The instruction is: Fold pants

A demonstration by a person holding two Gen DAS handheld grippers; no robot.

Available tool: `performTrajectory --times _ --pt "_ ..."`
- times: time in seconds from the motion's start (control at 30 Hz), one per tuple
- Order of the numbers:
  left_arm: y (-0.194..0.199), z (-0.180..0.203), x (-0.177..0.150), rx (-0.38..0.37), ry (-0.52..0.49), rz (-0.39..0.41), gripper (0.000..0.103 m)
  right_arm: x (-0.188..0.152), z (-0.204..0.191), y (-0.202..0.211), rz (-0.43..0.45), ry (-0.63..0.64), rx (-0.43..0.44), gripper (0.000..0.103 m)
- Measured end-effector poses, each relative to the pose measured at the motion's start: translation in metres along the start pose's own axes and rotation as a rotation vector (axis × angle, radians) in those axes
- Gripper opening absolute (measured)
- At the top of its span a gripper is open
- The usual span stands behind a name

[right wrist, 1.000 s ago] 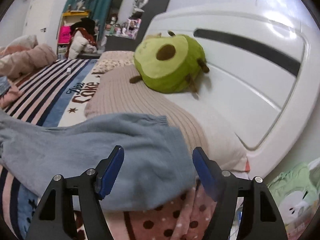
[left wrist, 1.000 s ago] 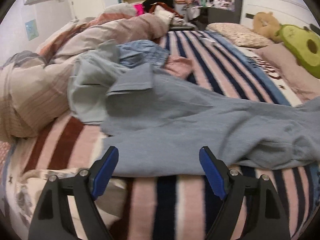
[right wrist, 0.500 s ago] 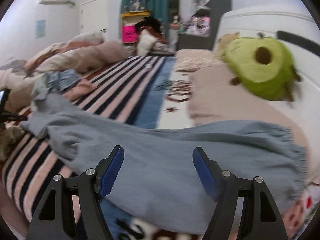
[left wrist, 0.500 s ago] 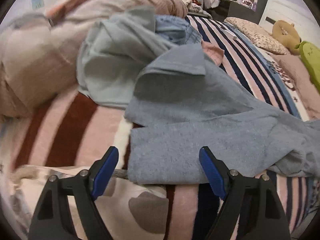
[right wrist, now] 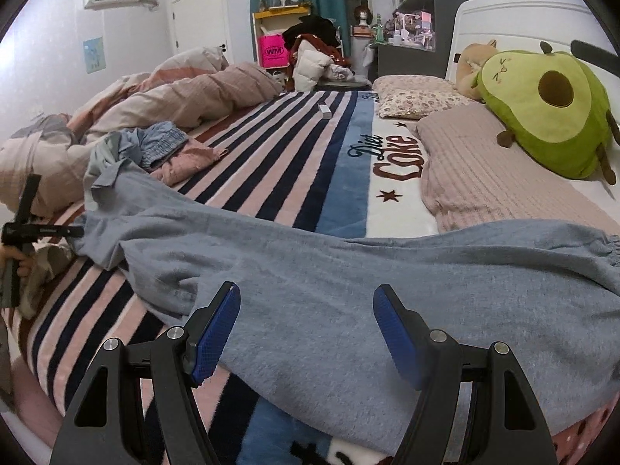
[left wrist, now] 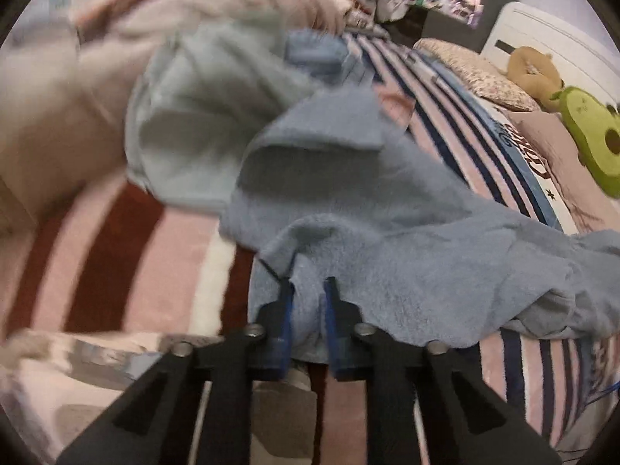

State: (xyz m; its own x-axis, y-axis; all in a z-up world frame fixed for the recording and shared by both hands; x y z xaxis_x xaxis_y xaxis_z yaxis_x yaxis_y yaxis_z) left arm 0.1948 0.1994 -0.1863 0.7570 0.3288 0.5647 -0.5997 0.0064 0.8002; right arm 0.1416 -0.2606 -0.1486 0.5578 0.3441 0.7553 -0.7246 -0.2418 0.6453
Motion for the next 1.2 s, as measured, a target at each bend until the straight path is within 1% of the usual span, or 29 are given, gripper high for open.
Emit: performTrajectory --times 0.03,0.17,0.3,0.37,0.43,0.53,0.6,0.7,0.8,0.87,0.97,1.0,1.03,1.07,1.1,1.13,1.2 --pt "0.009 0.006 0.004 0.007 -0.014 0.036 0.007 0.0 0.001 0.001 0.006 -0.006 0.006 0.068" --pt "0.03 0.019 0.026 0.029 -0.03 0.123 0.007 0.002 0.002 0.008 0.028 -0.017 0.019 0.068" --pt "0.043 0.03 0.052 0.077 -0.057 0.215 0.006 0.005 0.008 0.013 0.05 -0.025 0.013 0.068" --pt "0.045 0.034 0.065 0.086 -0.065 0.247 0.005 0.006 0.01 0.014 0.054 -0.031 0.012 0.068" --pt "0.042 0.035 0.077 0.103 -0.072 0.252 0.005 0.006 0.012 0.012 0.053 -0.031 0.009 0.068" --pt "0.034 0.034 0.092 0.104 -0.056 0.26 0.006 0.005 0.014 0.005 0.043 -0.032 0.007 0.068" --pt "0.025 0.034 0.1 0.124 -0.058 0.262 0.005 0.005 0.016 0.001 0.037 -0.038 0.006 0.068" --pt "0.005 0.039 0.104 0.157 -0.085 0.226 0.006 0.006 0.015 -0.003 0.034 -0.052 0.019 0.068" --pt "-0.017 0.037 0.107 0.177 -0.072 0.201 0.007 0.007 0.012 -0.004 0.029 -0.031 0.01 0.068" --pt "-0.033 0.034 0.108 0.208 -0.076 0.196 0.008 0.007 0.01 -0.005 0.023 -0.019 -0.005 0.068" --pt "-0.047 0.031 0.109 0.214 -0.065 0.191 0.01 0.005 0.012 -0.009 0.009 -0.026 -0.005 0.068" --pt "-0.05 0.03 0.11 0.226 -0.063 0.196 0.02 0.003 0.013 -0.011 0.003 -0.031 -0.006 0.068" --pt "-0.051 0.029 0.111 0.249 -0.062 0.205 0.038 0.002 0.014 -0.012 0.0 -0.034 -0.008 0.068" --pt "-0.05 0.027 0.113 0.276 -0.057 0.22 0.048 0.001 0.015 -0.013 -0.005 -0.039 -0.012 0.068" --pt "-0.046 0.025 0.114 0.29 -0.047 0.235 0.063 -0.001 0.016 -0.014 -0.009 -0.043 -0.013 0.068" --pt "-0.041 0.021 0.116 0.282 -0.031 0.251 0.066 -0.004 0.017 -0.015 -0.015 -0.051 -0.011 0.068" --pt "-0.03 0.015 0.117 0.257 0.005 0.249 0.066 -0.007 0.018 -0.015 -0.02 -0.065 -0.003 0.068"
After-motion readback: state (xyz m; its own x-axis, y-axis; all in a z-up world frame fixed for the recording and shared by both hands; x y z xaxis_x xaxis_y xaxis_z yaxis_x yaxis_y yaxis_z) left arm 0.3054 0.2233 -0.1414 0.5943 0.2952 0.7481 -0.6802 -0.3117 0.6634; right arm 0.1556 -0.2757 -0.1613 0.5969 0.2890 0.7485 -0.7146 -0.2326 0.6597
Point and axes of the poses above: each gripper's, at about its wrist camera, not at the fingertips, and y roughly against the way its jaws point, z to its right, x to its top, the point moved 5 cm from there along -y, roughly the way its jaws point, and after that the axes turned 13 degrees about y, right-handed, at the moved point
